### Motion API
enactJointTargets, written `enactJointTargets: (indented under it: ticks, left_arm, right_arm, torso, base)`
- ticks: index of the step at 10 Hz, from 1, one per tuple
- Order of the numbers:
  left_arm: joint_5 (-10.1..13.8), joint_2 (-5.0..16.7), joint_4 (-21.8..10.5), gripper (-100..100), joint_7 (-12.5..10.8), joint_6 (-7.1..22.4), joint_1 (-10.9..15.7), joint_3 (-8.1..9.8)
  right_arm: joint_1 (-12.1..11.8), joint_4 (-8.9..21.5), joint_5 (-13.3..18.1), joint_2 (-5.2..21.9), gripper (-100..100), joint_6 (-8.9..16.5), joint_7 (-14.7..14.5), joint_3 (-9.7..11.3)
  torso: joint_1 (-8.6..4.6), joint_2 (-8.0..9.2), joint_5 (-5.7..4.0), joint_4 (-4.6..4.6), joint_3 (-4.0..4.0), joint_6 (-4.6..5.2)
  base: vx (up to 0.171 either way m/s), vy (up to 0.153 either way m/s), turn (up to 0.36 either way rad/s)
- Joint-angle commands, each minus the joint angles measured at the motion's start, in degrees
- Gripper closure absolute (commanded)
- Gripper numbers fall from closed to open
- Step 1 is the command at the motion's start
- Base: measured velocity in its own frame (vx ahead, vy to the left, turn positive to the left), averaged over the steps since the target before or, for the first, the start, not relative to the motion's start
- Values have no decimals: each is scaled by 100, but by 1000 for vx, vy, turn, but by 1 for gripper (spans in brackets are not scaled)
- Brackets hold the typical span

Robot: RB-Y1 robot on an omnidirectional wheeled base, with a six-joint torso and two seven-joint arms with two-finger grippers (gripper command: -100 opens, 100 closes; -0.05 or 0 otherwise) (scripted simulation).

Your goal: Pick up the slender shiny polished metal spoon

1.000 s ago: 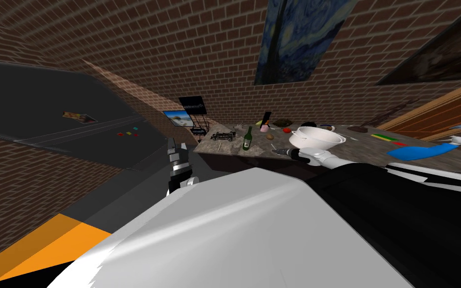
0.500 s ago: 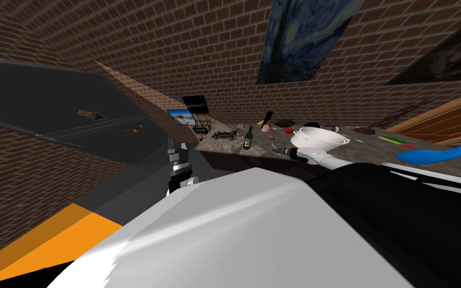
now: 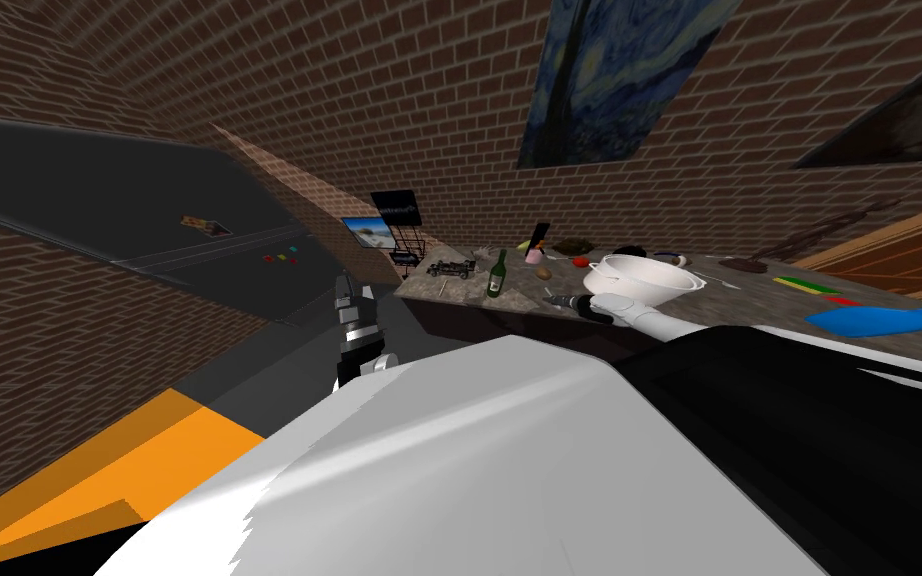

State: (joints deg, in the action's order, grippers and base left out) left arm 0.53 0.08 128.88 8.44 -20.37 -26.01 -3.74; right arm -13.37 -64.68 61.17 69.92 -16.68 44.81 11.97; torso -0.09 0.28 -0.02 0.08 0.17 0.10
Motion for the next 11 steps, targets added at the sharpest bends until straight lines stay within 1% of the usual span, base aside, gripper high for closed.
enactJointTargets:
  ticks: [1,2,3,4,6,7,8,11]
  left_arm:
    - [0,0,0,0,0,0,0,0]
    - [0,0,0,0,0,0,0,0]
    - [0,0,0,0,0,0,-1,0]
    - [0,0,0,0,0,0,-1,0]
    - [0,0,0,0,0,0,0,0]
    - [0,0,0,0,0,0,0,0]
    - [0,0,0,0,0,0,-1,0]
    - [0,0,0,0,0,0,-1,0]
  right_arm:
    - [31,54,286,-41,-100,-40,286,-34]
    - [31,54,456,-41,-100,-40,327,-34]
    - [31,54,509,-41,-100,-40,327,-34]
    - [193,183,735,-180,-100,-92,594,-114]
    - [193,183,1065,-180,-100,-92,893,-114]
    - [193,183,1233,-180,-100,-92,952,-114]
    - [356,312,1409,-319,-100,-144,1175,-193]
    - [356,312,1917,-319,-100,-144,1578,-193]
  torso:
    - [0,0,0,0,0,0]
    - [4,-4,1,-1,-2,2]
    - [8,-11,2,-2,-6,1]
    - [9,-17,2,-4,-10,0]
    - [3,1,1,0,1,1]
    - [1,-2,1,0,-1,2]
    - [4,-11,1,-2,-6,1]
    - [3,-4,1,-1,-2,3]
  base:
    - [-35,-5,-12]
    - [-11,5,-18]
    - [2,6,-1]
    - [-49,1,156]
    - [-57,-16,35]
    - [-12,-4,-14]
    - [-55,-7,138]
    - [-37,-7,25]
